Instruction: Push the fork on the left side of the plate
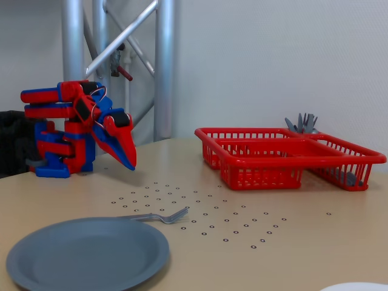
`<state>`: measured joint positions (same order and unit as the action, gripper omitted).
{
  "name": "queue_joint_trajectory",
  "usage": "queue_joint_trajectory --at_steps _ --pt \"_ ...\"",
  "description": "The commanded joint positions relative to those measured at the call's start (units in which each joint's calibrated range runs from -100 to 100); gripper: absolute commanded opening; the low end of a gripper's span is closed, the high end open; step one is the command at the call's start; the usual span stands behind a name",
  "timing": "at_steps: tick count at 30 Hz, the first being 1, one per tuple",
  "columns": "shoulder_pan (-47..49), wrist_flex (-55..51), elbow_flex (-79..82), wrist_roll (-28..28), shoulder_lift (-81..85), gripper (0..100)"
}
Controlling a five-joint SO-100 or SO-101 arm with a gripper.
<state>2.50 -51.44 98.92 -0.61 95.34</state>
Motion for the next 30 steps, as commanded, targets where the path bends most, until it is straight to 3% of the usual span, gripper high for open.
queue_joint_trajectory --at_steps 1,17,20,24,28,30 --pt "0.5 -0.1 1.0 0.4 0.5 0" --pt "0.7 -0.1 1.0 -0.7 0.5 0" --pt "2.9 1.3 1.0 1.7 -1.0 0" --pt "3.3 15.7 -2.4 7.0 -16.5 0" --pt "1.7 16.6 -15.1 14.1 -29.6 0" --pt "1.4 15.2 -23.7 14.9 -37.4 0"
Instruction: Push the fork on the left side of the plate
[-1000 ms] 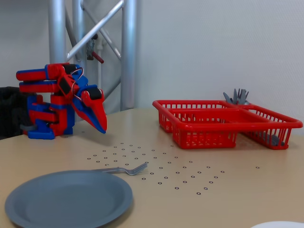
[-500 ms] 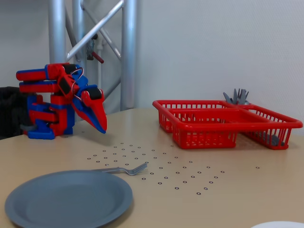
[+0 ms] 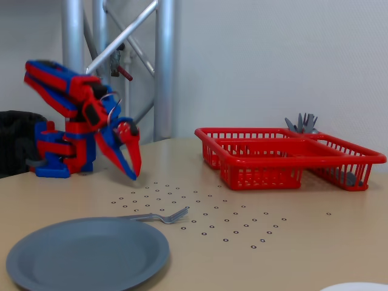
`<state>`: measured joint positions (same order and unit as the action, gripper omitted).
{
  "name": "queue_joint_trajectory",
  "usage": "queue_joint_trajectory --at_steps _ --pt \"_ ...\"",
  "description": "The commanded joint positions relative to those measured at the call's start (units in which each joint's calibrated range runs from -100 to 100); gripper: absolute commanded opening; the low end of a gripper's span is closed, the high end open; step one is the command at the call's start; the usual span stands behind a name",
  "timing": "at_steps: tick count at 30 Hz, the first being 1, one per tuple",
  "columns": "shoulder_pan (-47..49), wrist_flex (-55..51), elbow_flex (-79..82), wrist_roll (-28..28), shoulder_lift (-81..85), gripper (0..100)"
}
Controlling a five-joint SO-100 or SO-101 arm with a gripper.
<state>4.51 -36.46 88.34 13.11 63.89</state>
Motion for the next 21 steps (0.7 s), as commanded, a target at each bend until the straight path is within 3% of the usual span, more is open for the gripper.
queue_joint_trajectory --at_steps 1,9,21 --pt "-0.8 -0.2 -17.3 0.8 -10.0 0" --pt "-1.8 -4.2 -48.8 3.5 -38.3 0" --pt "-2.7 -4.1 -64.8 5.7 -55.2 0"
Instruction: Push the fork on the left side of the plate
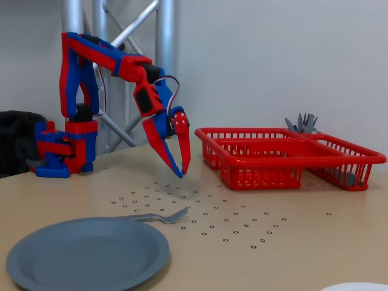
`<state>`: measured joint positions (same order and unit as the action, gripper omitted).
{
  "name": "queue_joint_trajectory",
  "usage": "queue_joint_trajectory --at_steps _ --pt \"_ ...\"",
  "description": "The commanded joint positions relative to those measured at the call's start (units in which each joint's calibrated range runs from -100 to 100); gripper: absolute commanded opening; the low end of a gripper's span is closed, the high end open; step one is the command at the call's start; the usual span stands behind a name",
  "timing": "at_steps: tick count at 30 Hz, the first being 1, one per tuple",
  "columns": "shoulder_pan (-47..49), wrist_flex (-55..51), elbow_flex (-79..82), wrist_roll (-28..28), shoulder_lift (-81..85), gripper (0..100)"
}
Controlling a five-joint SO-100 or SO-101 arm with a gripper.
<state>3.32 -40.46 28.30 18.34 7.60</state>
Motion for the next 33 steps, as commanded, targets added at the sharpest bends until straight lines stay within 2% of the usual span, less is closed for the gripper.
queue_joint_trajectory --at_steps 1,11,33 --pt "-1.8 -0.1 -4.7 0.7 0.9 0" --pt "-6.1 -0.1 -5.6 3.5 -3.8 0" --pt "-8.6 -0.1 -17.0 2.9 -16.1 0"
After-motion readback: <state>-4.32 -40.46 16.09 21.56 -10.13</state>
